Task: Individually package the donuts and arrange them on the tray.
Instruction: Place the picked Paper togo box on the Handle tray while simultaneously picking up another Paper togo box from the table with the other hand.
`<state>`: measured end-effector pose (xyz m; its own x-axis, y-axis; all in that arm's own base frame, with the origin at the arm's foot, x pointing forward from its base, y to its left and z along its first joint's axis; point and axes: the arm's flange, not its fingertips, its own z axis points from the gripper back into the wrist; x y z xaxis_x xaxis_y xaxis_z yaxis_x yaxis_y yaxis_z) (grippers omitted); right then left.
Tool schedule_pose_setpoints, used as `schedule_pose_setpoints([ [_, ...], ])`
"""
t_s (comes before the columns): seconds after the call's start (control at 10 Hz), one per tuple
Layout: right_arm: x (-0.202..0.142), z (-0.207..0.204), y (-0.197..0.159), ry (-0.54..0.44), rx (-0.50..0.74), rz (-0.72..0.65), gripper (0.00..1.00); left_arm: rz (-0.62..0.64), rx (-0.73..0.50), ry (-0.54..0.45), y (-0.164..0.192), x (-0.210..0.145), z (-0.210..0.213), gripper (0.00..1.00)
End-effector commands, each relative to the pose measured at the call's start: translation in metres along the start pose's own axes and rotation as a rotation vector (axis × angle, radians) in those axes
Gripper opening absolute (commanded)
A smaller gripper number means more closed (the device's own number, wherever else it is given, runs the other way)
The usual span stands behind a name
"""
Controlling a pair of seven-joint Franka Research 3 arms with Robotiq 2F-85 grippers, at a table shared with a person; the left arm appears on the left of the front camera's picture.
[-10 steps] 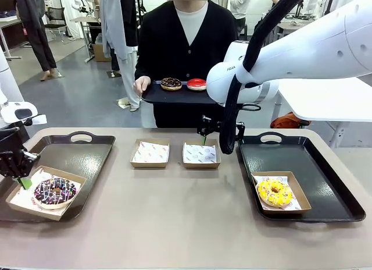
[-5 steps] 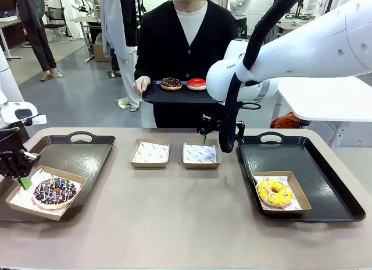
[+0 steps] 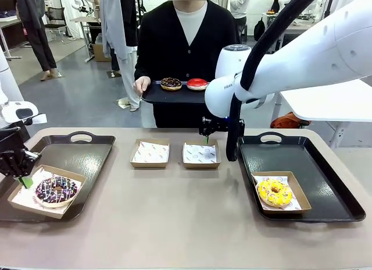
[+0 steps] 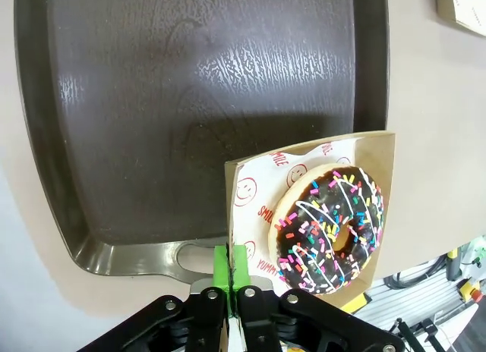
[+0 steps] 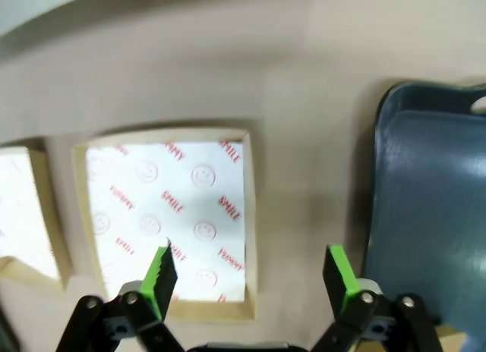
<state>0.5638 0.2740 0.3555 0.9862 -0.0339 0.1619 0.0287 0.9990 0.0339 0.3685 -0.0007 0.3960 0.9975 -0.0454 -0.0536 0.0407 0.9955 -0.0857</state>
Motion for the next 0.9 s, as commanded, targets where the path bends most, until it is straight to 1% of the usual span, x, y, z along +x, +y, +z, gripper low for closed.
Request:
schedule_pose_setpoints([
  [0.0, -0.001, -0.016, 0.005, -0.038, -0.038, -0.031, 1.00, 0.043, 0.007, -0.024, -0.001, 0.004, -0.006, 0.01],
  [0.3, -0.001, -0.027, 0.004, -0.032, -0.045, -0.032, 1.00, 0.077, -0.001, -0.028, 0.003, 0.014, -0.013, 0.01],
  [0.8, 0.001, -0.032, 0.006, -0.016, -0.044, -0.021, 1.00, 0.105, 0.000, -0.026, 0.011, 0.019, -0.017, 0.01],
])
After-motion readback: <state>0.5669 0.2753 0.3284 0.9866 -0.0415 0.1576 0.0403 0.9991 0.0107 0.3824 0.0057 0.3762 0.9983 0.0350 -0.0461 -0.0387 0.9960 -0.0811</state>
